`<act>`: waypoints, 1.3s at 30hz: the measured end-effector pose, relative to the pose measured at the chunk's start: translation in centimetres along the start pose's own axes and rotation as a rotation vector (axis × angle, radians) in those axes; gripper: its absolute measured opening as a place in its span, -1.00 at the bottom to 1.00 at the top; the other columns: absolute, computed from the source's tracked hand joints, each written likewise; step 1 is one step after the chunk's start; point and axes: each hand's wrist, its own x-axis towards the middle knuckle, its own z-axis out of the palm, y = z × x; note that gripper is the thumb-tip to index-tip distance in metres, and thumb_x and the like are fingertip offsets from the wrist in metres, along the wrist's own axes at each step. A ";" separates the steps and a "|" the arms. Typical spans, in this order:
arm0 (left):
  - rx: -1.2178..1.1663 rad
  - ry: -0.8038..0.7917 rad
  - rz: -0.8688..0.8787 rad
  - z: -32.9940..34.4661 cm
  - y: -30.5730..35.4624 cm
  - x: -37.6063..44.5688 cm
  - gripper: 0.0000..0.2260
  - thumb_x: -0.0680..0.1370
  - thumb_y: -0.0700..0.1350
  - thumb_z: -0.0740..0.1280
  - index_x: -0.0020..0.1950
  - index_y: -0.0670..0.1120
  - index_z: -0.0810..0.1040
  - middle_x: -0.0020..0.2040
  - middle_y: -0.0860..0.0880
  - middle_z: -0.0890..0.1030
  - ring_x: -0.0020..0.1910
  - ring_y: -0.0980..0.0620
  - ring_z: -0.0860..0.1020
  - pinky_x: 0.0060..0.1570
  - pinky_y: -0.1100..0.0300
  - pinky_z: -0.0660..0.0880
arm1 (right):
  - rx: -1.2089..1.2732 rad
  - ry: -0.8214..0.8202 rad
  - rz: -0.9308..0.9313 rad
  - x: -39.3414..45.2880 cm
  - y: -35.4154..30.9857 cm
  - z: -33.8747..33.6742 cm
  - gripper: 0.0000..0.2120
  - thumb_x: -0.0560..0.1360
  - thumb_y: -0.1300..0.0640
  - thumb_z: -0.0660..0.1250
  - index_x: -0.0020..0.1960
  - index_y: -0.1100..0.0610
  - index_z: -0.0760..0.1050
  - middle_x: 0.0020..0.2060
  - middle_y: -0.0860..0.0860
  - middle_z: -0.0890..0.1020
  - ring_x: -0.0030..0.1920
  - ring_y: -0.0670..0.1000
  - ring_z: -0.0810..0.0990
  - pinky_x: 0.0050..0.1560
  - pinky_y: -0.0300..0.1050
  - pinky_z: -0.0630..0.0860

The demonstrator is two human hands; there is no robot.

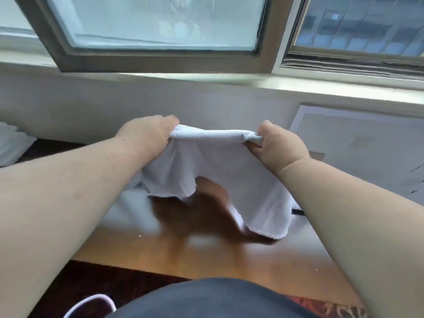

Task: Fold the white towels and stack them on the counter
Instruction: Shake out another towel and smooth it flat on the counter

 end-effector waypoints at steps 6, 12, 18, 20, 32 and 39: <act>0.148 -0.008 -0.147 -2.4 -6.4 -7.5 -0.87 0.53 -0.18 0.15 -0.07 0.06 0.27 -0.25 0.01 0.37 -0.28 -0.15 0.47 -0.32 0.04 0.43 | 0.031 -0.021 -0.221 1.0 -7.6 0.9 -0.55 0.49 -0.34 0.26 -0.13 0.04 0.26 -0.40 -0.11 0.36 -0.41 0.11 0.37 -0.37 -0.05 0.23; 0.235 -0.042 -0.233 -3.4 -11.5 -14.4 -0.87 0.55 -0.21 0.18 0.00 0.00 0.32 -0.18 -0.04 0.43 -0.24 -0.16 0.49 -0.34 0.06 0.43 | 0.008 -0.073 -0.336 -0.1 -15.1 2.3 -0.57 0.52 -0.31 0.24 -0.14 0.02 0.21 -0.36 -0.11 0.36 -0.35 0.12 0.40 -0.36 -0.03 0.31; 0.283 -0.033 -0.258 -3.1 -18.6 -20.4 -0.87 0.54 -0.24 0.15 -0.04 -0.01 0.31 -0.25 -0.02 0.38 -0.32 -0.10 0.45 -0.45 0.14 0.30 | 0.018 -0.070 -0.356 -0.8 -24.0 5.5 -0.55 0.53 -0.32 0.23 -0.17 0.02 0.17 -0.36 -0.07 0.41 -0.42 -0.01 0.37 -0.46 -0.08 0.18; 0.288 -0.034 -0.265 -2.7 -21.7 -22.0 -0.85 0.52 -0.26 0.16 -0.05 0.00 0.30 -0.24 -0.01 0.39 -0.31 -0.08 0.45 -0.45 0.14 0.30 | 0.011 -0.077 -0.331 -1.0 -27.4 7.1 -0.57 0.53 -0.30 0.23 -0.16 0.03 0.19 -0.35 -0.07 0.42 -0.41 -0.01 0.38 -0.45 -0.07 0.20; 0.360 -0.113 -0.106 2.1 -40.5 -25.3 -0.77 0.47 -0.24 0.24 -0.10 0.05 0.24 -0.28 0.03 0.38 -0.36 -0.09 0.43 -0.42 0.10 0.34 | 0.011 -0.134 -0.214 -1.4 -43.1 16.3 -0.58 0.52 -0.29 0.25 -0.19 -0.01 0.15 -0.35 -0.09 0.40 -0.42 -0.04 0.37 -0.46 -0.11 0.16; 0.355 -0.184 -0.133 6.6 -45.6 -22.9 -0.77 0.47 -0.27 0.23 -0.10 0.04 0.26 -0.27 0.01 0.36 -0.32 -0.12 0.43 -0.36 0.06 0.39 | 0.001 -0.268 -0.199 2.9 -46.1 21.6 -0.63 0.51 -0.23 0.29 -0.08 0.02 0.23 -0.29 -0.06 0.47 -0.37 -0.02 0.43 -0.45 -0.09 0.27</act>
